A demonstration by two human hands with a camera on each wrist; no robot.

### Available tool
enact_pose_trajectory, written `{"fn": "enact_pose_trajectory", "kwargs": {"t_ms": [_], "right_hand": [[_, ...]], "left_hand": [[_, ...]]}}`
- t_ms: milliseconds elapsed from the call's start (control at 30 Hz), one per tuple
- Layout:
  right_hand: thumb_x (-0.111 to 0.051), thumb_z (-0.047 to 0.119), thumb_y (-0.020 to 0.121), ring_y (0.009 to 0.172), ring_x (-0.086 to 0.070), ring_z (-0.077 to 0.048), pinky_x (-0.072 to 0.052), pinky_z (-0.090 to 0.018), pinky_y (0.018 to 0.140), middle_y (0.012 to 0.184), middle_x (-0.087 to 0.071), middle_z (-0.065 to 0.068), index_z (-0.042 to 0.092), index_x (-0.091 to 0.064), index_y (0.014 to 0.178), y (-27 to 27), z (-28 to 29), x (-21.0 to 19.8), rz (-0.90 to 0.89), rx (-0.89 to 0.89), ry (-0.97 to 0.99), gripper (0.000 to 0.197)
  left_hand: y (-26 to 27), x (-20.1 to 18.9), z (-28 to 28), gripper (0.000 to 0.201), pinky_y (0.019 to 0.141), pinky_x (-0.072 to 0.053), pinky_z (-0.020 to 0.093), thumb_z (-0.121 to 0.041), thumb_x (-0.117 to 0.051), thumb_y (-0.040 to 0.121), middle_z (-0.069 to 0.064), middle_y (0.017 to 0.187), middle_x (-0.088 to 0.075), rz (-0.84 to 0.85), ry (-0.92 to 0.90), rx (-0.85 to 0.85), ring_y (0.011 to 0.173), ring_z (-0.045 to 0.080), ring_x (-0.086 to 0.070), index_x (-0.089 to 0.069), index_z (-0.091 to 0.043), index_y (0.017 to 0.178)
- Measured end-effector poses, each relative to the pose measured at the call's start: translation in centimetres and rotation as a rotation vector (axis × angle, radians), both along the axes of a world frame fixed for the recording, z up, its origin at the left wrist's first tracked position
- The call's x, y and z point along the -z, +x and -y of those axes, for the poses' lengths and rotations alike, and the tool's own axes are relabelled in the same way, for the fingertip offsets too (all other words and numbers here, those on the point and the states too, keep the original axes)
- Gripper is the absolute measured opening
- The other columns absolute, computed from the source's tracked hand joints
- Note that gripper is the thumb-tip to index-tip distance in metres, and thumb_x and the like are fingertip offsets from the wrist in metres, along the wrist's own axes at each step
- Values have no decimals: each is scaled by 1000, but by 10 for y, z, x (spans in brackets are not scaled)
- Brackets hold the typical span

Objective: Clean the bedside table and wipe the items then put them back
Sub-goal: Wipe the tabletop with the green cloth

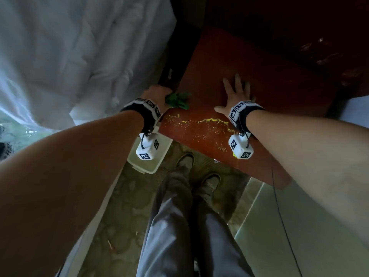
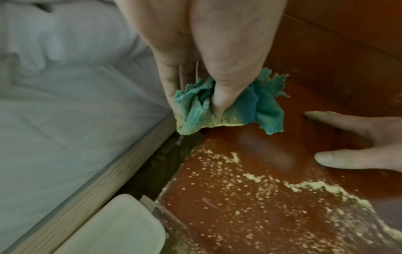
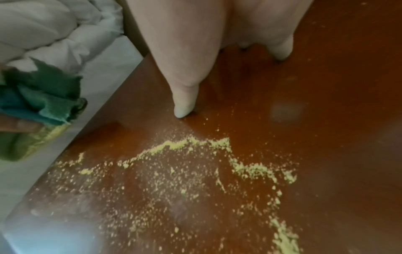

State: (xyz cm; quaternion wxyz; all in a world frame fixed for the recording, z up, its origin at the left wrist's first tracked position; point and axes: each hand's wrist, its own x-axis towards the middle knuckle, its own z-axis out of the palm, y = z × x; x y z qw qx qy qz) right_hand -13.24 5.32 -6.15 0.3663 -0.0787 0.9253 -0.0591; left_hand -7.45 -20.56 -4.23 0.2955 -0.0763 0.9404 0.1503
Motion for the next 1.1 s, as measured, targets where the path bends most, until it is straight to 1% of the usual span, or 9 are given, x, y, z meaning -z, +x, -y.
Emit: {"fn": "enact_pose_trajectory", "kwargs": {"t_ms": [167, 300, 433, 533, 633, 733, 833, 967, 1100], "right_hand": [[-66, 49, 88, 147, 19, -35, -8, -69, 113, 161, 24, 2, 39, 3, 155, 2, -1, 1, 19, -34, 16, 96], [-64, 52, 88, 147, 20, -35, -8, -69, 113, 161, 25, 2, 41, 6, 154, 1, -1, 1, 31, -50, 30, 97], [-65, 52, 87, 147, 20, -35, -9, -69, 113, 161, 25, 2, 41, 5, 154, 1, -2, 3, 31, -52, 30, 98], [-64, 52, 87, 147, 21, -35, -7, -69, 113, 161, 26, 2, 40, 5, 154, 2, -4, 2, 29, -54, 10, 97], [-64, 50, 88, 147, 22, -35, -5, -69, 113, 161, 25, 1, 39, 3, 155, 3, -5, 1, 22, -48, -25, 95], [-64, 52, 88, 147, 21, -36, -5, -69, 113, 161, 26, 1, 39, 4, 155, 3, -5, 1, 25, -48, -21, 96], [-63, 54, 88, 147, 21, -36, -6, -69, 113, 161, 26, 1, 39, 5, 154, 2, -5, 1, 26, -59, -10, 96], [-62, 55, 87, 147, 21, -36, -6, -70, 112, 161, 25, 1, 39, 5, 154, 3, -7, 5, 11, -76, -11, 96], [-62, 55, 87, 147, 22, -35, -4, -71, 112, 161, 25, 2, 40, 4, 154, 2, -8, 6, 13, -74, -17, 96]], "left_hand": [[8, 14, 5, 30, 87, -48, 40, -19, -64, 92, 9, 114, -62, -18, 2, 19, 109, 33, -59, -63, -21, 121], [-2, 18, -10, 34, 82, -44, 35, -20, -63, 92, 6, 119, -58, -39, -17, 98, 112, 32, -57, -61, -23, 125], [-4, 18, -21, 35, 84, -50, 40, -16, -61, 92, 9, 121, -58, 39, -97, 181, 111, 32, -59, -60, -21, 126], [7, 16, -21, 40, 87, -52, 40, -13, -60, 92, 8, 125, -57, 84, -122, 184, 114, 32, -59, -58, -23, 131], [28, 18, -17, 45, 89, -52, 39, -16, -59, 94, 7, 130, -58, 102, -113, 127, 116, 32, -59, -54, -28, 137], [48, 19, -15, 46, 88, -52, 40, -16, -60, 91, 7, 128, -59, 100, -89, 53, 113, 34, -60, -57, -32, 135], [53, 19, -19, 46, 83, -51, 38, -15, -61, 89, 8, 125, -61, 105, -100, -11, 111, 34, -61, -59, -29, 132], [53, 21, -29, 41, 70, -45, 31, -13, -64, 87, 9, 115, -66, 107, -98, -147, 103, 33, -64, -62, -27, 125], [60, 24, -37, 41, 68, -46, 31, -14, -66, 86, 11, 110, -65, 112, -66, -295, 92, 33, -64, -62, -24, 126]]}}
